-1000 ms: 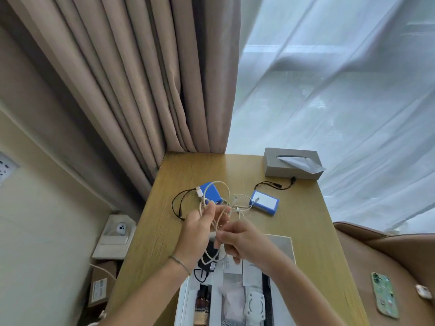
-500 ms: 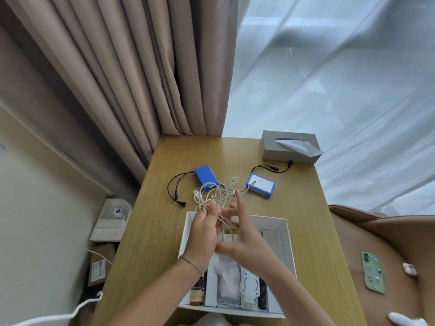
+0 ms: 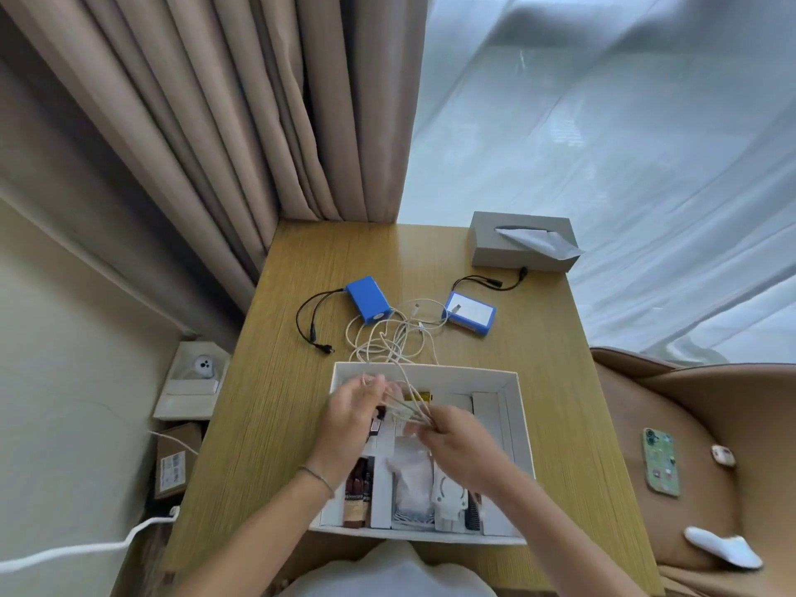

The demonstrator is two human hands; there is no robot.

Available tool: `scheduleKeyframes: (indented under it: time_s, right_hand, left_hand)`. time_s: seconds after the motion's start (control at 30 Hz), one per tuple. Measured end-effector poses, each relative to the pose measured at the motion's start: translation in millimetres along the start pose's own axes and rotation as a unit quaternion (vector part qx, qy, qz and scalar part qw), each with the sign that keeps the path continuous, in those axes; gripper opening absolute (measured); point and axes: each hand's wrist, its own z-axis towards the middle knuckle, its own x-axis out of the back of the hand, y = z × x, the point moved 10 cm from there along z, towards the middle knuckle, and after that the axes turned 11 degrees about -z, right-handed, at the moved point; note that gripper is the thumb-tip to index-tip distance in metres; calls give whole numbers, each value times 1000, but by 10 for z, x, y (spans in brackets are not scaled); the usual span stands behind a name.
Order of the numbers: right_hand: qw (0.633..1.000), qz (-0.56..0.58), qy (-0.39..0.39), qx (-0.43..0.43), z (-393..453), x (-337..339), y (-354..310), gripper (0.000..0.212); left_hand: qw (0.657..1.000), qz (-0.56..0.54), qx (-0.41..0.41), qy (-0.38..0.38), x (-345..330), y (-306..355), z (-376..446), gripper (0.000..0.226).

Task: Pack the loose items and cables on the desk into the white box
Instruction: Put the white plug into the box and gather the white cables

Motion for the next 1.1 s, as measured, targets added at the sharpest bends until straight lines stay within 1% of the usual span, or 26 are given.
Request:
scheduleKeyframes:
  time_s: [0.07,0.1,0.2,0.27,0.37,0.53,0.67,0.77,0.9,0.93,0.97,1.0,1.07,1.1]
  right_hand:
    - [990,-142,4,19,78,23,80,24]
    - [981,-192,6,29,128,14,131,24]
    - [957,-286,9,38,295,-88,265,21]
    - [943,-330,22,25,414,-148,363,18]
    - [940,-336,53,-25,568,-158,559,16]
    - [930,-350,97,-53,732,-169,699,36]
    - [911,-397,89,-65,733,-267,758,42]
    - [903,-419,65,-64,688,-284,759,64]
    - [918,-396,19,-27,569,-227,624,102]
    - [923,-383,12,-9,539,-185,547,107]
    - [933,-359,11,6,513,-116,461,104]
    - [946,-322,22,19,495,-10,371,93]
    - [964,-249,83,35,488,311,206,57]
    - [966,-227,121,36,491,494,143,40]
  left_hand:
    - [997,67,-32,19,216,15,-5,31]
    - [994,91,-45,32,319,21,-5,32]
    - [984,147,-76,67,539,37,-14,25]
    - [979,168,-82,79,607,30,-27,23]
    - [976,184,-82,86,666,-6,-68,23]
    - [971,203,-94,82,700,-37,-146,22]
    - [964,233,-111,66,702,-25,-178,20]
    - [952,270,-135,51,660,30,-179,19]
    - [945,290,-151,31,582,75,-75,17]
    - [944,290,-156,27,555,99,-31,17]
    - [942,292,-163,25,523,130,21,16]
    - [940,296,-170,21,483,166,81,16]
    - [933,309,-182,8,375,230,227,15]
    - [930,317,-185,0,314,255,314,15]
